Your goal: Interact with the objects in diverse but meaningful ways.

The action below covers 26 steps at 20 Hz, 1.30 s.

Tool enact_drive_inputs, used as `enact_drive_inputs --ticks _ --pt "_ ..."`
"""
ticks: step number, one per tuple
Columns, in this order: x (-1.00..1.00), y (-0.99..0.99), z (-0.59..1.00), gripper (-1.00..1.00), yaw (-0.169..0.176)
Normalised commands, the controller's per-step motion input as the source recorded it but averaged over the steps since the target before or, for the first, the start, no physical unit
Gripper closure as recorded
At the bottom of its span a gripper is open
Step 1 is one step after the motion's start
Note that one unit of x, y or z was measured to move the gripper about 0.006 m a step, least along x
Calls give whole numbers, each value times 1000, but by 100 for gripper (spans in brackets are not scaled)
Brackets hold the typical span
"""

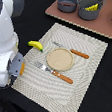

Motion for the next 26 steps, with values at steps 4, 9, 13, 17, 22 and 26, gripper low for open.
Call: enact_drive_inputs --ticks 4,9,13,17,22,26 --pt "-54 254 886 100 23" --pt "40 599 1000 100 40" --pt "84 769 956 100 57" --pt "7 843 567 100 61" --pt "-82 929 387 100 57" --pt "-226 964 253 100 34"
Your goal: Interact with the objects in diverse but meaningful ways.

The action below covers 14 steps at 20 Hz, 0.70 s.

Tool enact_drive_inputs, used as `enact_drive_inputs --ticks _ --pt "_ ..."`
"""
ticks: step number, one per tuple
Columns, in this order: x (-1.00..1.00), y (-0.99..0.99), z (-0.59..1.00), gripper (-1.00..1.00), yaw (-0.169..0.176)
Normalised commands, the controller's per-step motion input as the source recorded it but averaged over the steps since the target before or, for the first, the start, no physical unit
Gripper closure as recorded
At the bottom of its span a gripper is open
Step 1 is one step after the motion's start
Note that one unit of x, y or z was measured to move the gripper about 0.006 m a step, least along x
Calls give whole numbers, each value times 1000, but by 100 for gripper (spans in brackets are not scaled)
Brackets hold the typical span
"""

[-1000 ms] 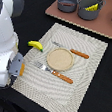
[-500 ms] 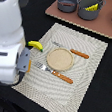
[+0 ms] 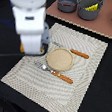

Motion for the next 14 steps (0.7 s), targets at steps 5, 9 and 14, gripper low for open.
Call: enact_drive_inputs --ticks 5,9,14 --pt "-264 941 162 100 27" --pt "-283 853 64 100 19" --pt "-225 654 -51 100 0"
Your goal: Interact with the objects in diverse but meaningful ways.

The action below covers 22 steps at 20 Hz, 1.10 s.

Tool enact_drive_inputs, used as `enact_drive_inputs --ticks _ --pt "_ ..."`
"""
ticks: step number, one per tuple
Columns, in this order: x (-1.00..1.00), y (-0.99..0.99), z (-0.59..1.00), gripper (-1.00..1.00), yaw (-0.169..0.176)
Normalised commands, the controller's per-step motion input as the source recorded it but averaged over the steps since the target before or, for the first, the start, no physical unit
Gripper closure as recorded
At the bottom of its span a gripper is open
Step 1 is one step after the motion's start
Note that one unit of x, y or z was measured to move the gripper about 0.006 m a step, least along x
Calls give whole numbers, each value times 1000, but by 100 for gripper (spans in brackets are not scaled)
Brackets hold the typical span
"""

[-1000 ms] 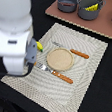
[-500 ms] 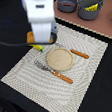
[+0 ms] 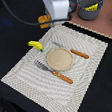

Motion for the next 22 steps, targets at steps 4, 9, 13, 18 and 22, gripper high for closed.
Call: enact_drive_inputs --ticks 4,9,13,18,22 --pt "-257 296 -386 100 1" --pt "-204 148 -502 100 0" --pt "-209 85 -562 100 0" --pt "-195 129 -578 100 0" --pt "-166 100 -613 100 0"
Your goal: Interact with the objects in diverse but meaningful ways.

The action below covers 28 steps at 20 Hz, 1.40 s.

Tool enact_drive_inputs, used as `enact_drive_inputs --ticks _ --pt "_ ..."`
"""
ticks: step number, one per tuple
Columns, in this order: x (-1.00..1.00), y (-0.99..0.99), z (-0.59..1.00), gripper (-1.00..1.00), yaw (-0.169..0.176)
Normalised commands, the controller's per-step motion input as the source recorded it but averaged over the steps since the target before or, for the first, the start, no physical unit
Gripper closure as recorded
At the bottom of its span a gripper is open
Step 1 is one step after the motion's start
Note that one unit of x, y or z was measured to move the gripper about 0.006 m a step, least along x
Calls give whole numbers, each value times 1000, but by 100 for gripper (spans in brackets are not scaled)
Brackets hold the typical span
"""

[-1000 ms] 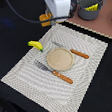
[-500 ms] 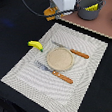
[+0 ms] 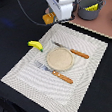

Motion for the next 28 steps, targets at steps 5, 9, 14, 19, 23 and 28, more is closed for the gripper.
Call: enact_drive_inputs --ticks 5,9,14,19,23,28 --pt "-145 138 -458 100 0" --pt "-79 197 -4 -100 0" --pt "-42 213 161 -100 0" --pt "-19 123 712 -100 -15" --pt "-87 26 841 -100 -173" --pt "48 0 415 -100 -315"
